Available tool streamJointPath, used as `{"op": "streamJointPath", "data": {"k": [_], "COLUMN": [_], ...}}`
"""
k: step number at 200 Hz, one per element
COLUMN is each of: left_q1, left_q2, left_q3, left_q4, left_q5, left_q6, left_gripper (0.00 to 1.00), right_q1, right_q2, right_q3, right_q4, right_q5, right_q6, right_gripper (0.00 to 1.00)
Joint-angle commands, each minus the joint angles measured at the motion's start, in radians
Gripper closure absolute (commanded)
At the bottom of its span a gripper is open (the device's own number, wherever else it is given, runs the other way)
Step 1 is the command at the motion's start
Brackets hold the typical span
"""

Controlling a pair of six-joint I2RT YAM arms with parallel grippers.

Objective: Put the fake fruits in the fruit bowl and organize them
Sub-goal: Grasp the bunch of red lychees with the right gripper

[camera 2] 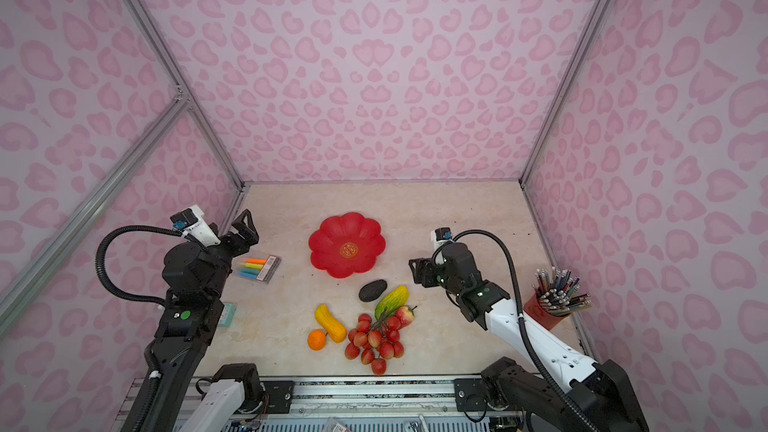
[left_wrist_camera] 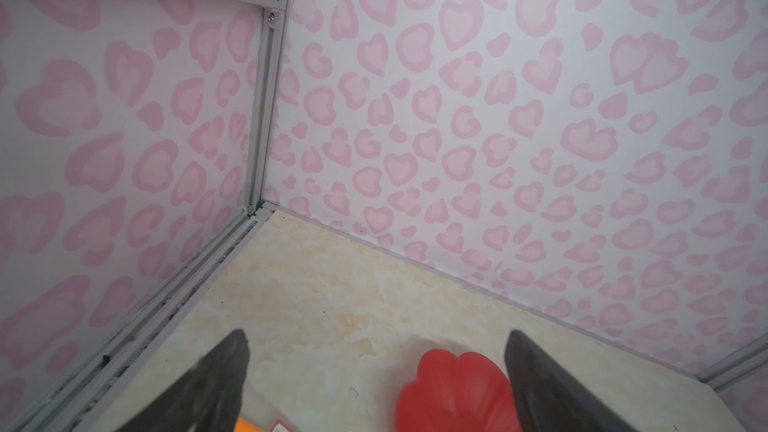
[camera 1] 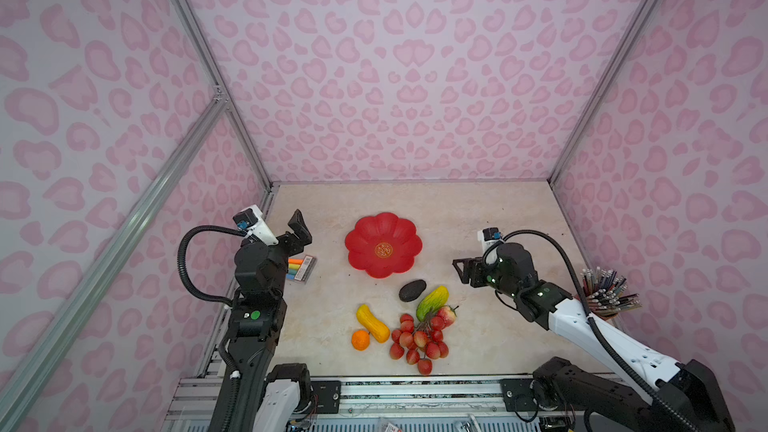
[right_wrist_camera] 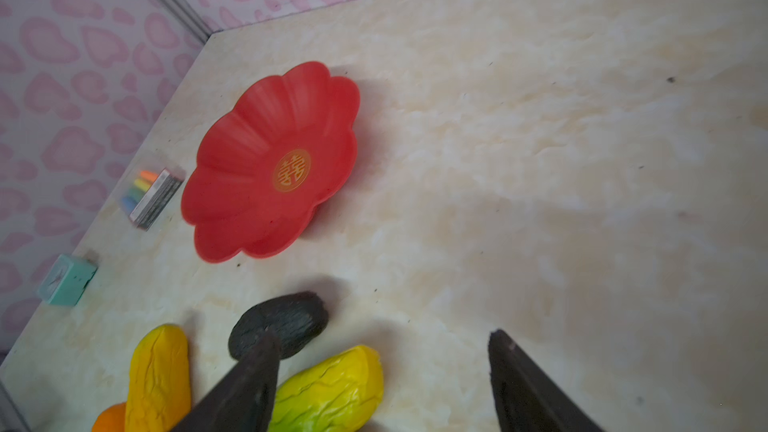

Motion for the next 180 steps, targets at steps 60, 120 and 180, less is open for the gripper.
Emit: {"op": "streamJointPath", "data": {"k": [60, 120, 180], "left_q1": [0.02, 0.023, 0.024], "left_q2": [0.015, -0.007, -0.012], "left_q3": [0.008, -0.001, -0.003], "left_q4": [-0.111, -0.117, -0.12], "left_q5": [0.002, 0.01, 0.019], "left_q6": [0.039, 0.037, 0.036], "left_gripper": [0.03, 0.04, 0.03], "right_q1": [0.369, 0.461, 0.532], "right_q2": [-0.048, 0.083, 0.191], "right_q3": [-0.046, -0.024, 0.048], "right_q4": [-0.084, -0.001, -0.023], "right_q5": [0.115, 0.11, 0.162], "right_q6": [0.29, 0.323, 0.3], "right_gripper": [0.27, 0.41, 0.73]}}
